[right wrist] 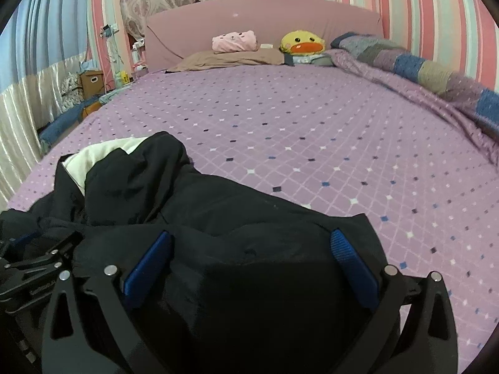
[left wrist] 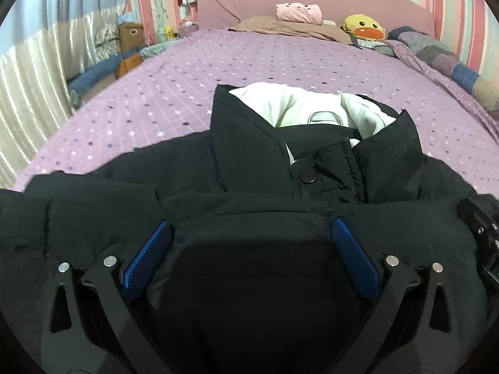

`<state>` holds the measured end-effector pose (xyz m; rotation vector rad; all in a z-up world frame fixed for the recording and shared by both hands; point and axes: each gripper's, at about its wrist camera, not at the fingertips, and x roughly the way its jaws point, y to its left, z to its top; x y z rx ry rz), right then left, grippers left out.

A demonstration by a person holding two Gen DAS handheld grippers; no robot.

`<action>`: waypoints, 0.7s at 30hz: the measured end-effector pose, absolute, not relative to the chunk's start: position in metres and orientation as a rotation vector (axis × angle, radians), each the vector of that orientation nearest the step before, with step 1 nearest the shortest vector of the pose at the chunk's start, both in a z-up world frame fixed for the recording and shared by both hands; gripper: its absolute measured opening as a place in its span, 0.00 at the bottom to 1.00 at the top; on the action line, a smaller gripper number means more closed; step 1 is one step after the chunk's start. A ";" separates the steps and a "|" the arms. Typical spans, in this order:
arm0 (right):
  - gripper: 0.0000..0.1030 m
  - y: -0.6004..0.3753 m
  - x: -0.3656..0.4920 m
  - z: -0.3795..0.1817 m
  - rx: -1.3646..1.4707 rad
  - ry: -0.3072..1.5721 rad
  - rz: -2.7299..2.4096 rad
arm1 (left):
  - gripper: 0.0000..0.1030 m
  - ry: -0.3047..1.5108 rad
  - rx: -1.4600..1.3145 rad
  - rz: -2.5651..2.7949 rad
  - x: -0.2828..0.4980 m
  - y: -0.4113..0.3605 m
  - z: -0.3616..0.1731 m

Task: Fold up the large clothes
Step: 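Move both open tools along the jacket body toward its white-lined hem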

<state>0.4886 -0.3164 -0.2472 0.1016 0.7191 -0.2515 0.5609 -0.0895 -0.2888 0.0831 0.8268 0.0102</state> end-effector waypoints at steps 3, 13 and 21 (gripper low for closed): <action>0.98 -0.316 0.487 -0.244 0.093 0.754 -0.244 | 0.97 0.849 0.081 0.021 0.550 -0.084 -0.282; 0.98 -0.273 0.323 -0.175 0.064 0.764 -0.002 | 0.97 0.870 0.040 -0.233 0.375 -0.019 -0.210; 0.98 -0.230 0.213 -0.143 0.022 0.687 -0.018 | 0.97 0.867 -0.065 -0.188 0.266 0.049 -0.186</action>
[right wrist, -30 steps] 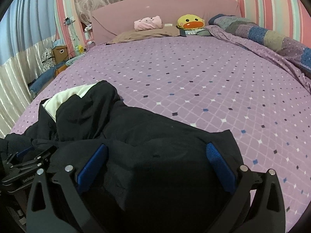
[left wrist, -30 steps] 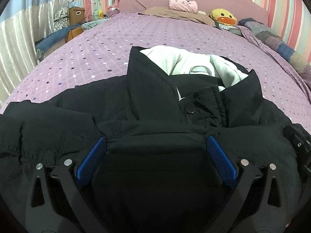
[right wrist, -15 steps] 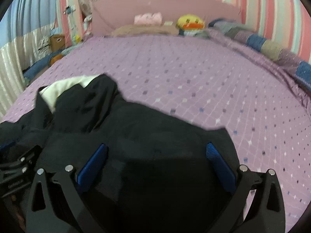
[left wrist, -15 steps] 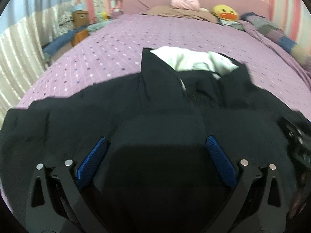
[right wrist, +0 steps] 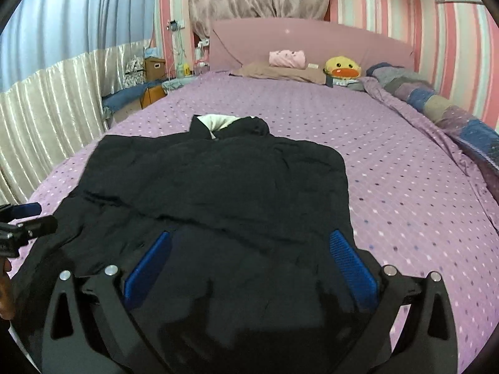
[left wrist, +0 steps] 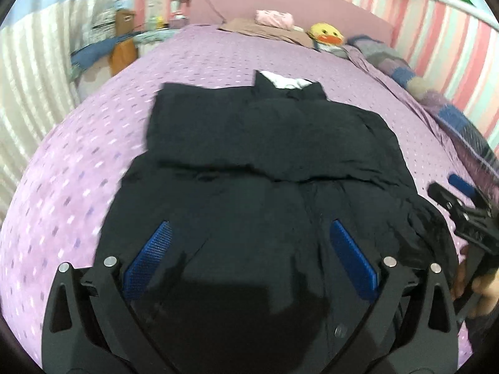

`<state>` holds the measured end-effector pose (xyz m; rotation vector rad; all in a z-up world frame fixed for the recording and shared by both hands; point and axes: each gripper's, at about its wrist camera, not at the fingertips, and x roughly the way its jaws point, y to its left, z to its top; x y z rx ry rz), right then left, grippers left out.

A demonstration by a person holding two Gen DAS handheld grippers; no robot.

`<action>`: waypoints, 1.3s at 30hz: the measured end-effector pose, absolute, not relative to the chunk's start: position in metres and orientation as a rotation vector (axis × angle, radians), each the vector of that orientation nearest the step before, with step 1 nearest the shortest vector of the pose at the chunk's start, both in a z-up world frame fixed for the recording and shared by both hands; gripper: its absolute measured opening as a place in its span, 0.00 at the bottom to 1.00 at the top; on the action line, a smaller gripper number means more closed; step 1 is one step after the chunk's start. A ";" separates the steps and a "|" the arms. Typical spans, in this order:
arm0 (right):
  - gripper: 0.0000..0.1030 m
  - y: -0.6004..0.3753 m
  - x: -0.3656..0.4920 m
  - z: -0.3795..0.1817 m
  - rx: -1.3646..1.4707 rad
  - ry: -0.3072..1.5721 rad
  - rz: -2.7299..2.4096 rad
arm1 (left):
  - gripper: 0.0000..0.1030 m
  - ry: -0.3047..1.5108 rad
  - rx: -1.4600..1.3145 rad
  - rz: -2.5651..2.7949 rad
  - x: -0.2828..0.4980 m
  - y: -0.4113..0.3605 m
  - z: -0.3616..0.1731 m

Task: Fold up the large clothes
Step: 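Move both open tools along the jacket body toward its white-lined hem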

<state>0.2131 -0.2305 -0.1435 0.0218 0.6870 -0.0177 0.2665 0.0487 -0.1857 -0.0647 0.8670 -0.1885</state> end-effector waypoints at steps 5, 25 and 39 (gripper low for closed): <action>0.98 -0.228 0.177 -0.148 -0.019 0.680 -0.075 | 0.97 0.846 -0.077 -0.109 0.246 0.078 -0.198; 0.98 -0.307 0.156 -0.217 0.148 0.711 -0.282 | 0.97 0.900 -0.057 -0.028 0.261 0.118 -0.292; 0.98 -0.317 0.122 -0.205 0.214 0.756 -0.237 | 0.97 0.907 -0.007 -0.038 0.207 0.129 -0.265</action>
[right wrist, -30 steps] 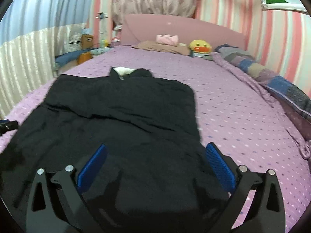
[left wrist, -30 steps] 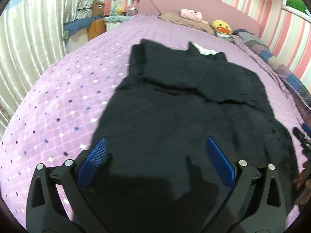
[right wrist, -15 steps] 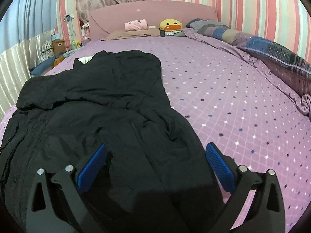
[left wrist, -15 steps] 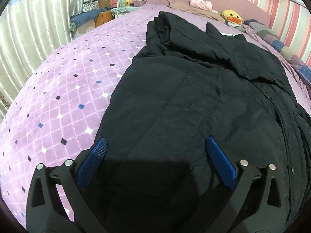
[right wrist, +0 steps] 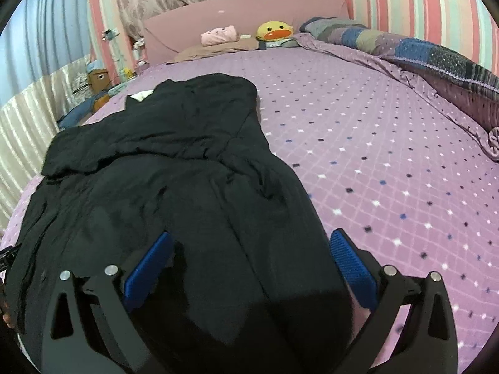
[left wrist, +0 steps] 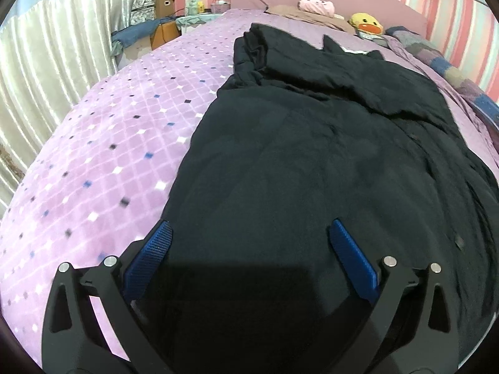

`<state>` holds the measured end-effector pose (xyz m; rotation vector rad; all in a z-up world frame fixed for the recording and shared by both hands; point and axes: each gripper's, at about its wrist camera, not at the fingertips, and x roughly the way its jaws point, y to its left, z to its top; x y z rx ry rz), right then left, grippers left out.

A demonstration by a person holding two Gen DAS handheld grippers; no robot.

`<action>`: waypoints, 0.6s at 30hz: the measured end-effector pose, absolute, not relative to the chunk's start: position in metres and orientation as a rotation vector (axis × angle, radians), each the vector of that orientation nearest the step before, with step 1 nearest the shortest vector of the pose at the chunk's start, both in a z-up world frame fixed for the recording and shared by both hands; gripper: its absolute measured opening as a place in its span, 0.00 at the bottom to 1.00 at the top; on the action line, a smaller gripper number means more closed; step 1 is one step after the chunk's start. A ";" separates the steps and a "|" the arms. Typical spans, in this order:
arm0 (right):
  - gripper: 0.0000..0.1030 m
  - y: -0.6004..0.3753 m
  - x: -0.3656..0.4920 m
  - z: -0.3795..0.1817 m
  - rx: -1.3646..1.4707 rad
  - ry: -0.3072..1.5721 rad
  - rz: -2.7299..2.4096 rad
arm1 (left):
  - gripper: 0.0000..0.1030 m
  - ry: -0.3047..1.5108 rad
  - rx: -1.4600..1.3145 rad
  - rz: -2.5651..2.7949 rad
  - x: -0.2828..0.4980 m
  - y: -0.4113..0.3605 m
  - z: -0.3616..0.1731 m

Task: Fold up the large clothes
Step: 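Move both open tools along the jacket body toward its white-lined hem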

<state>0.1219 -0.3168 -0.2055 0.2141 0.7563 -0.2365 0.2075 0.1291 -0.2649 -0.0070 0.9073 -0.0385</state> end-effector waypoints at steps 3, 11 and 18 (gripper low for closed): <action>0.98 -0.312 0.094 -0.192 0.208 0.730 -0.232 | 0.97 0.874 -0.011 -0.048 0.177 0.131 -0.245; 0.98 -0.297 0.032 -0.180 0.124 0.745 -0.255 | 0.97 0.878 -0.023 -0.009 0.123 0.150 -0.227; 0.98 -0.305 0.007 -0.199 0.129 0.809 -0.290 | 0.97 0.968 -0.087 0.013 0.105 0.172 -0.254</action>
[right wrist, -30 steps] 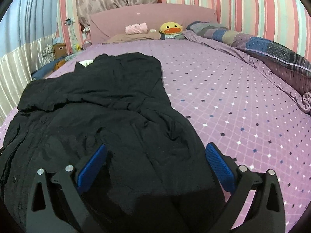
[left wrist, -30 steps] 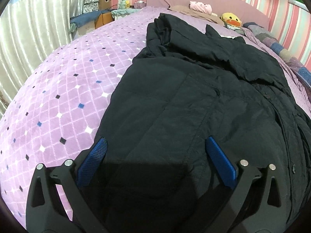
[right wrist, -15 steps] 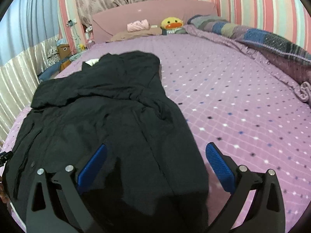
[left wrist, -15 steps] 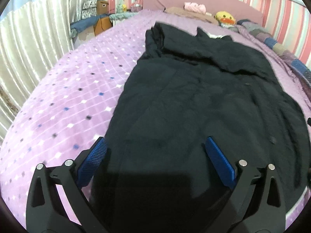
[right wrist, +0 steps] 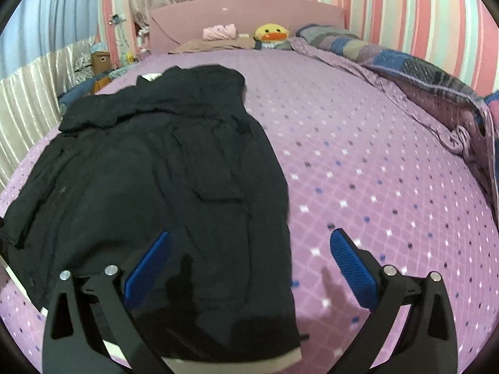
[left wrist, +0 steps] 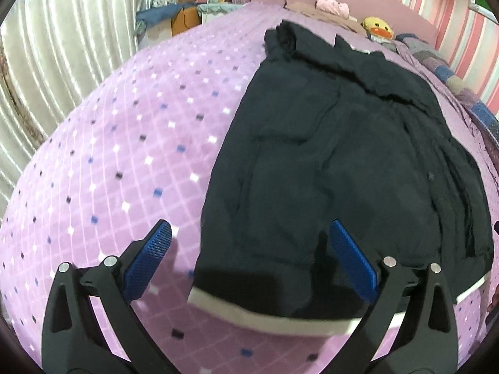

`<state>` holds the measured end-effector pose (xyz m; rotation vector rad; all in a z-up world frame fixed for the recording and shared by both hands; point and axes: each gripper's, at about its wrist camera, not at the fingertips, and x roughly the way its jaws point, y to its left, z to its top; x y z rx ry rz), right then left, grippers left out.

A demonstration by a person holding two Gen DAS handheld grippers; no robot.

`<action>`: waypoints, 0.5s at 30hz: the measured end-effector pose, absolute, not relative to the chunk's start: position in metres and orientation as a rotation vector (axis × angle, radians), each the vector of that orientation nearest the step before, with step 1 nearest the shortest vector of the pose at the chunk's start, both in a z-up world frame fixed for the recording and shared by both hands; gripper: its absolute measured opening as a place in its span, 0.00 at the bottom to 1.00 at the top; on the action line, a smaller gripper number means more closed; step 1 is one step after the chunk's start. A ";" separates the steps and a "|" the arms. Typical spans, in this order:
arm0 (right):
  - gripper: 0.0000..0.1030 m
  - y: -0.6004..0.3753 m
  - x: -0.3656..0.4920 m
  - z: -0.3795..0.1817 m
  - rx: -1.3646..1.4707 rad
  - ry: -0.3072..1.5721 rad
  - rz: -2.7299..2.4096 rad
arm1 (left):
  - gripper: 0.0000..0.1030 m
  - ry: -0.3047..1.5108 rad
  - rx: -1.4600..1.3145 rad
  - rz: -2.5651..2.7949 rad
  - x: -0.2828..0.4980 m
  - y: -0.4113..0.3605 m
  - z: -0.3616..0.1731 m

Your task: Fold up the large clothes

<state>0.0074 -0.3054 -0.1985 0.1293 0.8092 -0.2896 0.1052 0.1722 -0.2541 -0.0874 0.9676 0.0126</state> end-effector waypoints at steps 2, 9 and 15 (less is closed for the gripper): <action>0.98 -0.307 0.005 -0.202 0.141 0.816 -0.292 | 0.97 0.978 -0.078 0.000 0.102 0.172 -0.261; 0.98 -0.297 -0.003 -0.206 0.106 0.799 -0.271 | 0.85 0.997 -0.061 -0.049 0.101 0.170 -0.278; 0.98 -0.297 -0.011 -0.211 0.137 0.766 -0.260 | 0.85 0.993 -0.074 -0.060 0.099 0.171 -0.285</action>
